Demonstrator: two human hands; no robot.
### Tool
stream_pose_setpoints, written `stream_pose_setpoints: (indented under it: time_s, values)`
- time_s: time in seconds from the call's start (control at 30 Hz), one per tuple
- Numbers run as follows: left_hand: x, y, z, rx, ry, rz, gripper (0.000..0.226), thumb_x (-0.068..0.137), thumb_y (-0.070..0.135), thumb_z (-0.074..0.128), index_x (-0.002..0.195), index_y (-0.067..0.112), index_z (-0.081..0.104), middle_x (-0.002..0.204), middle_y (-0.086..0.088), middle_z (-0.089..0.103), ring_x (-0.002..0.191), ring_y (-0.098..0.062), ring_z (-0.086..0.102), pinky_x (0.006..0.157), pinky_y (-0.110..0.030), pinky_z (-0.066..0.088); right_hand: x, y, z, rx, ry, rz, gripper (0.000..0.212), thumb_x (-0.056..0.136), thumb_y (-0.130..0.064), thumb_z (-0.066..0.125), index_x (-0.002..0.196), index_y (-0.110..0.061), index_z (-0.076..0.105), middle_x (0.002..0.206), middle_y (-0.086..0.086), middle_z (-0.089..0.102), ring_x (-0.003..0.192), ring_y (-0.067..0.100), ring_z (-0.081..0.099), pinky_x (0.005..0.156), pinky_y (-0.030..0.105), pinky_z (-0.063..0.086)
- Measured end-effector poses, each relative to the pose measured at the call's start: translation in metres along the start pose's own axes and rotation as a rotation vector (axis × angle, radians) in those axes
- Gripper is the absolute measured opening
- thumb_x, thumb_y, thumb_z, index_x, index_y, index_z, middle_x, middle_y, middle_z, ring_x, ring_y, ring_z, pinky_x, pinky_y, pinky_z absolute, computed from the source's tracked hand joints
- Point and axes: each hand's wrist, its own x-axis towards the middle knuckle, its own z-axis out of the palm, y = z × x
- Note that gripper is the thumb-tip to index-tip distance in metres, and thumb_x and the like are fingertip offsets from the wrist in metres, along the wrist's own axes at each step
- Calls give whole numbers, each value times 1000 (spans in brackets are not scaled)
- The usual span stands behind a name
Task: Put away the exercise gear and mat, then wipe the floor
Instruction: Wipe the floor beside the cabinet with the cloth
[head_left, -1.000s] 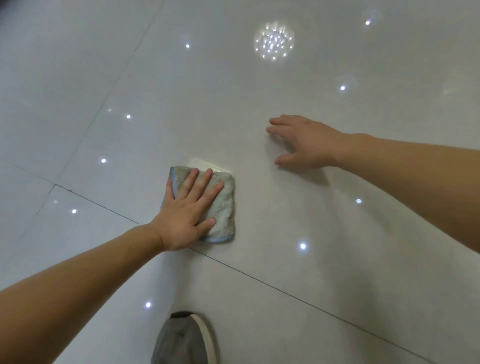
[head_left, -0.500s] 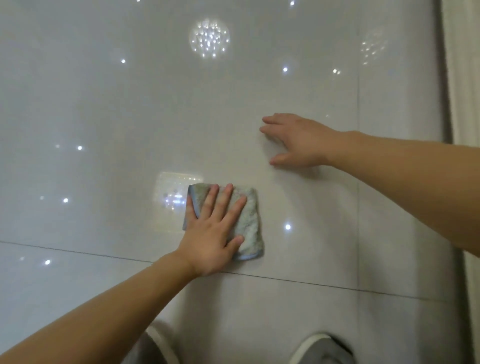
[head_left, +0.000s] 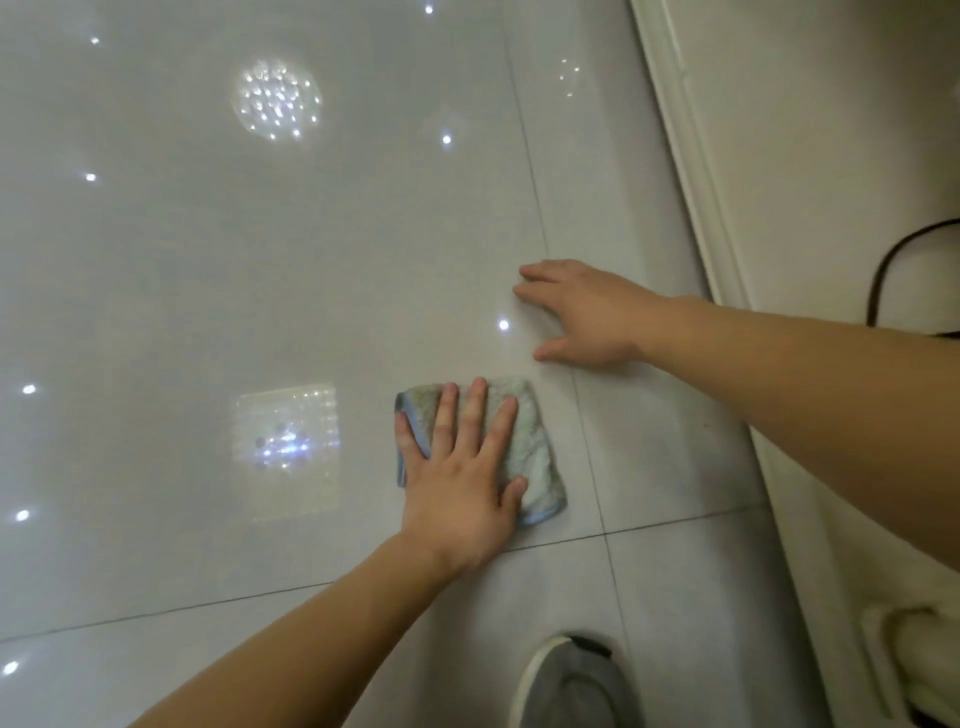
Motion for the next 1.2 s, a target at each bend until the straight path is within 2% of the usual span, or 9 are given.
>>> stream_pose_setpoints:
  time_s: [0.3,0.53,0.63,0.7,0.8,0.87,1.1,1.2]
  values:
    - [21,57,4,-52,-40,34,79,88,58,39,157,28,14,166,-8,4,152,-33,-2,113,-70,-7,-35,23,17,-5,20,115,86,79,-35,75,151,-21,30,161,7,14,147,24,10,120,32,14]
    - [25,63,7,-106,-8,48,80,89,57,42,158,27,13,166,-7,1,151,-33,-5,113,-68,-8,-29,29,22,46,90,155,91,68,-34,85,146,-26,40,158,1,26,144,21,22,117,32,21]
    - [26,61,5,-126,-65,60,79,88,56,43,157,27,17,165,-8,6,151,-34,-2,112,-69,-8,-28,27,19,70,96,192,91,63,-34,88,143,-27,45,156,0,30,142,22,25,115,33,25]
    - [27,60,0,-126,-132,67,79,89,57,42,157,29,11,166,-7,-2,150,-33,-9,110,-69,-14,-25,21,14,64,73,214,88,61,-32,89,139,-25,49,154,1,31,140,24,26,113,34,29]
    - [33,58,-9,-138,-237,76,83,94,56,39,155,34,-12,162,-3,-25,146,-30,-29,105,-70,-23,-20,11,4,-4,20,214,84,58,-30,90,132,-19,51,147,5,34,132,29,33,105,36,39]
    - [36,59,-17,-134,-305,79,84,96,55,39,153,35,-19,159,-1,-33,143,-31,-34,103,-69,-25,-20,7,1,-7,12,220,84,58,-28,90,131,-17,50,146,8,34,131,31,33,105,37,39]
    - [37,61,-20,-107,-331,77,85,96,55,38,151,35,-23,157,-2,-38,132,-26,-47,102,-70,-26,-24,18,11,39,53,188,86,61,-27,89,136,-20,49,153,6,30,138,29,27,113,35,30]
    - [36,61,-17,-101,-292,81,84,96,55,39,152,35,-22,156,0,-38,138,-28,-42,102,-69,-27,-25,19,11,31,59,176,87,62,-30,88,138,-22,48,153,4,29,139,27,26,113,34,30]
